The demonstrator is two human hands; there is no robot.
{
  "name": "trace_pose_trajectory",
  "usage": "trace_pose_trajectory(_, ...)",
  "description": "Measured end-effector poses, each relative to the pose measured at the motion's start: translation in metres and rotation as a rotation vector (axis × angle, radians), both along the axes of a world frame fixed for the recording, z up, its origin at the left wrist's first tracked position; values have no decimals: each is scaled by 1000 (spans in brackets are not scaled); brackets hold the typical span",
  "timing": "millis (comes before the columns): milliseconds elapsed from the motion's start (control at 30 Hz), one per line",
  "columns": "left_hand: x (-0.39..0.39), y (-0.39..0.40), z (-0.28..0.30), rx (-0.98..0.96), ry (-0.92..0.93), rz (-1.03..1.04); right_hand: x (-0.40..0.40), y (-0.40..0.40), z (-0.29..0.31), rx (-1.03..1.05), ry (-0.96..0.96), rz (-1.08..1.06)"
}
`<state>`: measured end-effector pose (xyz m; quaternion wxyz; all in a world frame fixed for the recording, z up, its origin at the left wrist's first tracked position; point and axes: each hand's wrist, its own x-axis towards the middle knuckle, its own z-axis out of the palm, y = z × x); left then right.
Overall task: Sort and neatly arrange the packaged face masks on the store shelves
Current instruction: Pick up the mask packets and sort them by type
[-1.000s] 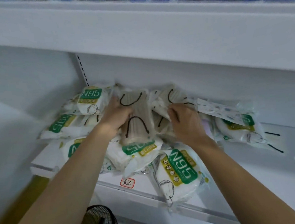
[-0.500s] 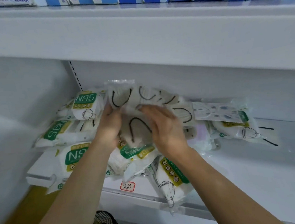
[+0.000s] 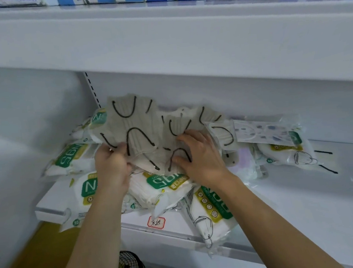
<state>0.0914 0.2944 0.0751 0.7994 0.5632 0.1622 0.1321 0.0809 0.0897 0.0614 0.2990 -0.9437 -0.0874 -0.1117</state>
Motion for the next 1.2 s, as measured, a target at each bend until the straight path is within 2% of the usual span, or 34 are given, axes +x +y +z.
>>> trace_pose_trajectory(133,-3,12,-5,153,-32,44,-4,-12,-2,-50,26,-17)
trace_pose_trajectory(267,-17,17,-1,344,-186,47,-1,-22,-3,-35,-9,-32)
trace_pose_trajectory(433,-28,-4,8,577,-193,-117,2,-24,0,201,-192,-237)
trace_pose_trajectory(567,-34,-25,16,547,-151,-128,-9,-25,12,491,-271,-348)
trace_pose_trajectory(633,-35,-37,16,480,-143,-183,-20,-15,20,529,-274,-229)
trace_pose_trajectory(700,-35,-48,14,361,-119,-233,-31,2,25,472,-232,23)
trace_pose_trajectory(767,-33,-54,11,338,-109,-219,-32,14,14,280,-216,182)
trace_pose_trajectory(800,-32,-54,9,370,-109,-177,-29,13,9,257,-197,143)
trace_pose_trajectory(867,-30,-49,2,404,-59,-85,-19,2,4,303,-170,-85)
trace_pose_trajectory(933,-31,-42,-2,379,-15,-100,-8,-19,3,147,-168,-296)
trace_pose_trajectory(1000,-33,-39,-5,431,-18,-157,5,-39,0,-19,-37,-318)
trace_pose_trajectory(1033,-33,-38,-8,475,-32,-160,10,-46,-1,-40,57,-302)
trace_pose_trajectory(1100,-33,-38,-10,505,-62,-119,16,-52,-2,4,155,-284)
trace_pose_trajectory(1200,-35,-37,-7,385,-45,-72,23,-57,-1,54,137,-322)
